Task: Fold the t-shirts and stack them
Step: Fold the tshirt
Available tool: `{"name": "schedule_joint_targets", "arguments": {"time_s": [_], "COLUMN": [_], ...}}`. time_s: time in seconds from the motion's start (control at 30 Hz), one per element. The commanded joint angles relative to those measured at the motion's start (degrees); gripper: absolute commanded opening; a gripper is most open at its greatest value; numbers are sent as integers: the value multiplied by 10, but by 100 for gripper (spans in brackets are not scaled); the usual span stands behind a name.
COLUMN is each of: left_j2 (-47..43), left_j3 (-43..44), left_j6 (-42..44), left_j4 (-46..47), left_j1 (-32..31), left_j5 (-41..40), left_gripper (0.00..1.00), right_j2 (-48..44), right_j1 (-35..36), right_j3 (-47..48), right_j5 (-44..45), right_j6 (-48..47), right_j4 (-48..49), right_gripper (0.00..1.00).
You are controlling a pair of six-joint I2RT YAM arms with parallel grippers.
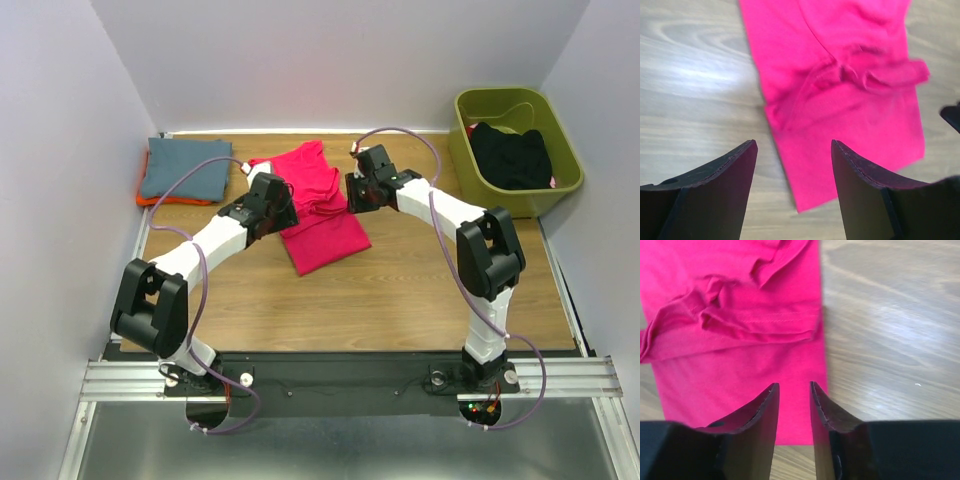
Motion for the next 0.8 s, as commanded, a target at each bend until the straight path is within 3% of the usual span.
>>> {"name": "schedule_joint_targets", "arguments": {"time_s": [0.0, 0.07, 0.23, 0.77], "left_j2": [-21, -23, -23, -26], "left_j3": [-35, -49, -65, -88], "left_j6": [-5, -7, -2, 13], "left_j4": [-3, 0, 10, 18], "left_j1": [-24, -30, -39, -41], "left_j5": [-15, -17, -20, -16], "left_gripper": [71, 70, 67, 66], "right_j2": [-2, 12, 48, 157], "right_j1": [13, 14, 16, 15], "right_j3": [-26, -27, -5, 153], "right_j5": [-38, -47, -69, -21], "right_j6": [7, 10, 21, 15], "right_j4": [67, 76, 99, 100], "right_gripper": [33, 26, 20, 20]}}
